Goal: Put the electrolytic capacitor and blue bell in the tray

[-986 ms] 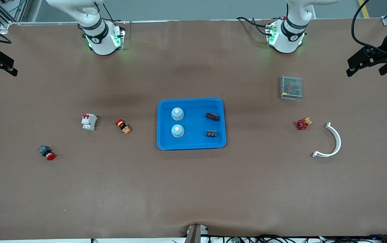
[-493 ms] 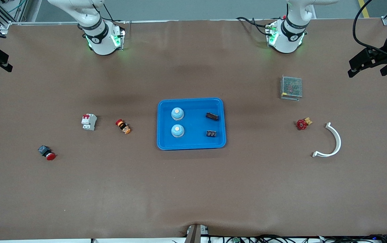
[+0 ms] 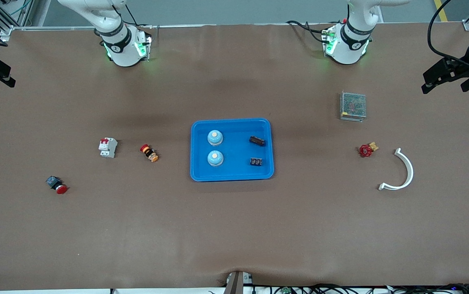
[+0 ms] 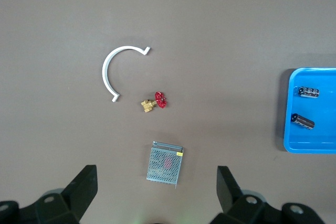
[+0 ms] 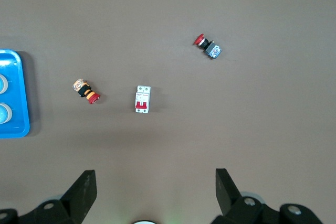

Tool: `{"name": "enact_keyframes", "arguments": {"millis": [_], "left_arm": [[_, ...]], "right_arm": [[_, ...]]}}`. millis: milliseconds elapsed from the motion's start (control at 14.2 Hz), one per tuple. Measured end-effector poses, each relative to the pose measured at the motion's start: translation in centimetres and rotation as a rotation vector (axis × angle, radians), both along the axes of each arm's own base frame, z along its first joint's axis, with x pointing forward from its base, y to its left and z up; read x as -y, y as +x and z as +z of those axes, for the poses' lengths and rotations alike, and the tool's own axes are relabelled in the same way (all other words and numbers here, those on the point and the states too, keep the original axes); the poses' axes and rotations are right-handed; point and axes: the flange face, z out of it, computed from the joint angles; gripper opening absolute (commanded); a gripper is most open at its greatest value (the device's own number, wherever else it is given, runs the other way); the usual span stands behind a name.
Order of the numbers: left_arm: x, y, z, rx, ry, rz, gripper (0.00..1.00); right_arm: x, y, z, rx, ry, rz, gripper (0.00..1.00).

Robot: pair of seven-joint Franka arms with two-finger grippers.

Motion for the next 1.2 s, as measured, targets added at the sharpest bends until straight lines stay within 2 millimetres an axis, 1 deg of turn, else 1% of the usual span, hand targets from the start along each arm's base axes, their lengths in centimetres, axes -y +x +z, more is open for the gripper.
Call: {"name": "enact_keyframes", "arguments": {"millis": [141,352,493,845,1197], "left_arm": [[0.0,0.0,0.0,0.0,0.0,0.0,1.0],[0.0,0.0,0.0,0.0,0.0,0.0,1.0],[0.0,0.0,0.0,0.0,0.0,0.0,1.0],[0.0,0.0,0.0,0.001,0.0,0.0,1.0],[0.0,0.0,0.0,0.0,0.0,0.0,1.0]], "right_arm": [[0.2,0.3,-0.2,0.002,-0.001,-0.004,1.0],[0.2,0.8,0.4,0.017,-0.001,-0.003,1.0],[-0.3,1.0,0.6,0.019,-0.001,0.006,1.0],[-2.4,1.2,1.1,0.029,-0.002,0.046,1.0],[-2.5,1.3,1.3,0.035,-0.003,0.049,1.0]]}}
